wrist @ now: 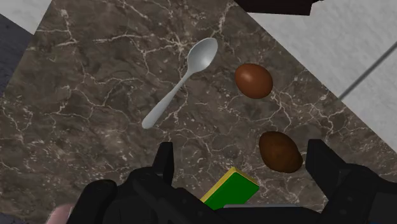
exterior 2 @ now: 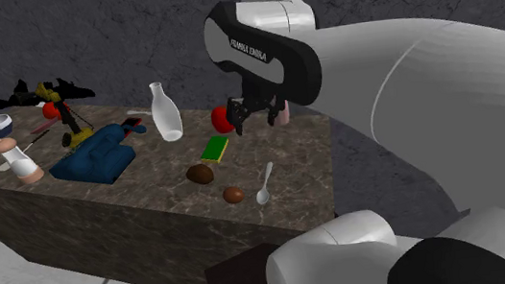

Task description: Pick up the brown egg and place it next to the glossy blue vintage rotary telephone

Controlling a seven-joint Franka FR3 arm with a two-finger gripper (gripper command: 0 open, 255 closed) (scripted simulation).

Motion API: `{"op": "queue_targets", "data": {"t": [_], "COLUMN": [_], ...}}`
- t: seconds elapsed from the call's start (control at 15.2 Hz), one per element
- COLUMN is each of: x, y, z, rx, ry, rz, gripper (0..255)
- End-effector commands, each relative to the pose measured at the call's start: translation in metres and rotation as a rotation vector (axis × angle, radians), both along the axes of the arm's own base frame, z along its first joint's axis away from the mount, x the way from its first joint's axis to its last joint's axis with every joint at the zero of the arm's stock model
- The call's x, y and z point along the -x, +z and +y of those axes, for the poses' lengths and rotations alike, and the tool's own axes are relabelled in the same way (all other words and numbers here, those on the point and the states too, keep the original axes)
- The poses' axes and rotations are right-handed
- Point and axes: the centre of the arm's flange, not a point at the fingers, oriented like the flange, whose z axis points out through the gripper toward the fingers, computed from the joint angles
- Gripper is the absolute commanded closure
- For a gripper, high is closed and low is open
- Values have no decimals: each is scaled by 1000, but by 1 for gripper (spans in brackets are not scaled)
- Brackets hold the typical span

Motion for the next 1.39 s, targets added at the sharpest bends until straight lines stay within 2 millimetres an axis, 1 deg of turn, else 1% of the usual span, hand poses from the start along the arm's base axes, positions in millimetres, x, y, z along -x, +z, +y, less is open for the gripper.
{"op": "queue_targets", "data": {"t": [0.0,0.53,1.06,1.12,1.32], "x": [0,-22,-37,-38,-38], "y": [0,-97,-194,-202,-218], "z": [0,39,78,82,83], "rx": [0,3,6,6,6], "ry": [0,74,148,154,154], "rz": [0,34,68,71,71], "gripper": [0,0,0,0,0]}}
